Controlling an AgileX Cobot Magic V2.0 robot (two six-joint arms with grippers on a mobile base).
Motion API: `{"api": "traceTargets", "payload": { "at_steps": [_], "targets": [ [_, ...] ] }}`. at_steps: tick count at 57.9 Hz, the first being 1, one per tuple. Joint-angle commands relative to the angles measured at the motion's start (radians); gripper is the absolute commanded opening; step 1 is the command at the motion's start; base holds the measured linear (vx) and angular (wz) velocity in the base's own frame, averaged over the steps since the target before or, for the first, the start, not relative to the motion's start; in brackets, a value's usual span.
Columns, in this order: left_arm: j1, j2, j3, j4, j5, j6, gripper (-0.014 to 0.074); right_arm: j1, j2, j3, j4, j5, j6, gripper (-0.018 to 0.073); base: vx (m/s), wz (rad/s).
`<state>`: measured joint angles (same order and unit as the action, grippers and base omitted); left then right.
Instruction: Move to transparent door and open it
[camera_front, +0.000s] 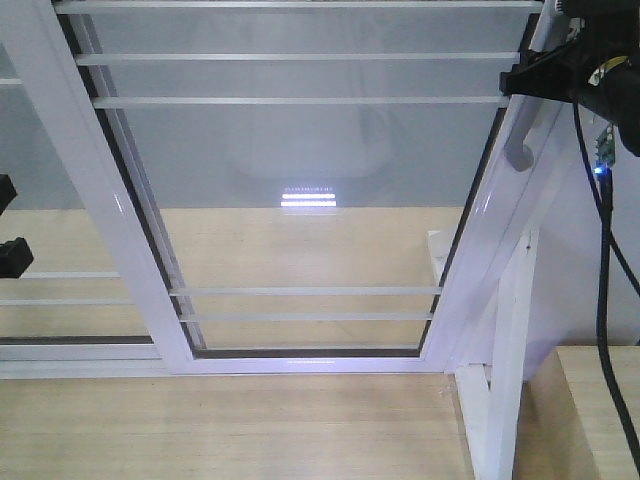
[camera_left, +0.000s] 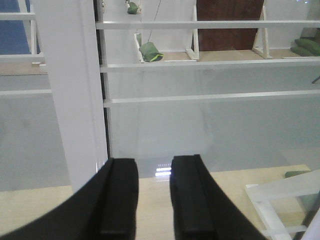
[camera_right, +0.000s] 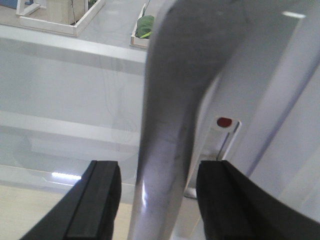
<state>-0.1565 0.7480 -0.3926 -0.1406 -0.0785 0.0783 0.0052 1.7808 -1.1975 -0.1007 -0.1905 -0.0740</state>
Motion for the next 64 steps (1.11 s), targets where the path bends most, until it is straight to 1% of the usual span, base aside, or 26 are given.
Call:
{"api": "traceTargets", "payload": {
  "at_steps": [1,9,20,30,36,39,44,64],
  "targets": [
    [-0.002,-0.003,-0.034,-0.008,-0.075,-0.007,0.0329,-0.003,-0.021,-0.061,-0.007,-0.094,-0.013,0.0421,0.0,0.0],
    [-0.002,-0.003,-0.034,-0.008,-0.073,-0.007,0.0329,-0.003,0.018,-0.097,-0.007,-0.102,-0.012,0.0412,0.0,0.0],
    [-0.002,-0.003,-0.034,-0.008,-0.061,-0.007,0.0329,-0.001,0.036,-0.114,-0.004,-0.106,0.005,0.0376,0.0,0.0],
    [-0.002,-0.003,-0.034,-0.008,-0.053,-0.007,0.0329,-0.001,0.036,-0.114,-0.005,-0.1,0.068,0.0339,0.0,0.0],
    [-0.002,-0.003,-0.034,-0.008,-0.052,-0.007,0.0329,-0.001,0.036,-0.114,-0.007,-0.09,0.106,0.0333,0.0,0.0],
    [-0.002,-0.003,-0.034,-0.008,-0.052,-0.007,0.0329,0.002,0.036,-0.114,-0.007,-0.087,0.108,0.0333,0.0,0.0],
    [-0.002,-0.003,-0.034,-0.008,-0.052,-0.007,0.0329,0.021,0.036,-0.114,-0.012,-0.085,0.096,0.0333,0.0,0.0],
    [-0.002,-0.003,-0.034,-0.009,-0.052,-0.007,0.0329,0.159,0.036,-0.114,-0.011,-0.097,0.093,0.0333,0.0,0.0]
  ]
}}
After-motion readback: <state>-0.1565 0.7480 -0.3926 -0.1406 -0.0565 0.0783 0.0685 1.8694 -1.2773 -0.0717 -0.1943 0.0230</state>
